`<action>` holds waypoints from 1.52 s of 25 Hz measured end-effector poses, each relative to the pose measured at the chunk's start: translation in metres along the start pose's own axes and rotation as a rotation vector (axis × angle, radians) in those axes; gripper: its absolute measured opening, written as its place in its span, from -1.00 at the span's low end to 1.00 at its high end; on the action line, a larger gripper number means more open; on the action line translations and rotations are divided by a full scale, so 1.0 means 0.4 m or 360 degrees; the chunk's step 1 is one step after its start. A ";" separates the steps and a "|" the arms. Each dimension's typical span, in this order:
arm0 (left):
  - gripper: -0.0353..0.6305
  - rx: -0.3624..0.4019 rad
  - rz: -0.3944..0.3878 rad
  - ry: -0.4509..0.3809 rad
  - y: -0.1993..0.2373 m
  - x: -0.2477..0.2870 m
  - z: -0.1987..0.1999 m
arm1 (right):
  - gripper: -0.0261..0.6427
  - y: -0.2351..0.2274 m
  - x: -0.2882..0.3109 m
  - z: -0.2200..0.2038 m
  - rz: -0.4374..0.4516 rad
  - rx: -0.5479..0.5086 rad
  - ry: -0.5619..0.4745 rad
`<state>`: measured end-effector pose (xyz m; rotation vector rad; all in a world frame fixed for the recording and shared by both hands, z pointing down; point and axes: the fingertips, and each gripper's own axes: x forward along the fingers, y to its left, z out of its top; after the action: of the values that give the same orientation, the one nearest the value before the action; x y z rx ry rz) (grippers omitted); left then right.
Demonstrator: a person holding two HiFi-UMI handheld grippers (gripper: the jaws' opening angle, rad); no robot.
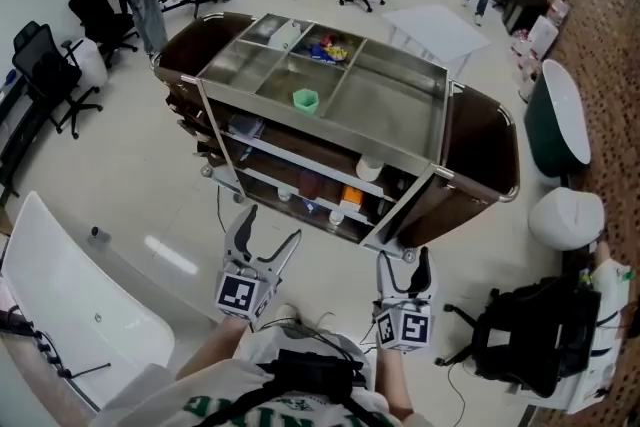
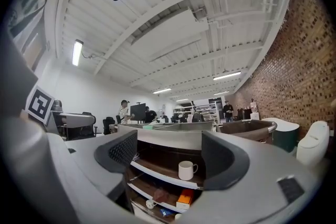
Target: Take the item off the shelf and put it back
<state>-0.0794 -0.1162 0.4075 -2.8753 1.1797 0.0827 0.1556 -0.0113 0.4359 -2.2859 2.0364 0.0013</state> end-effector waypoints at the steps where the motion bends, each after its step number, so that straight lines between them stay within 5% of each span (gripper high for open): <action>1: 0.22 -0.0001 -0.0001 0.0007 -0.003 0.002 -0.006 | 0.27 -0.004 -0.002 -0.006 0.0000 0.0003 0.0010; 9: 0.22 -0.0006 0.0005 0.0030 -0.012 0.019 -0.027 | 0.27 -0.032 -0.001 -0.045 0.0005 0.0009 0.0065; 16: 0.22 0.0113 0.0017 0.0029 0.008 0.019 -0.076 | 0.27 -0.032 0.023 -0.126 0.0042 0.0011 0.0150; 26: 0.22 -0.0002 0.0045 0.0096 0.020 0.043 -0.123 | 0.27 -0.005 0.075 -0.347 0.0101 0.0044 0.0304; 38: 0.22 0.0063 0.0103 0.0072 0.115 0.136 -0.544 | 0.27 -0.022 0.209 -0.820 0.0092 0.0070 0.0323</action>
<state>-0.0649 -0.1982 0.6210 -2.8199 1.2670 -0.0035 0.1567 -0.1131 0.7590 -2.2832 2.1720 -0.2803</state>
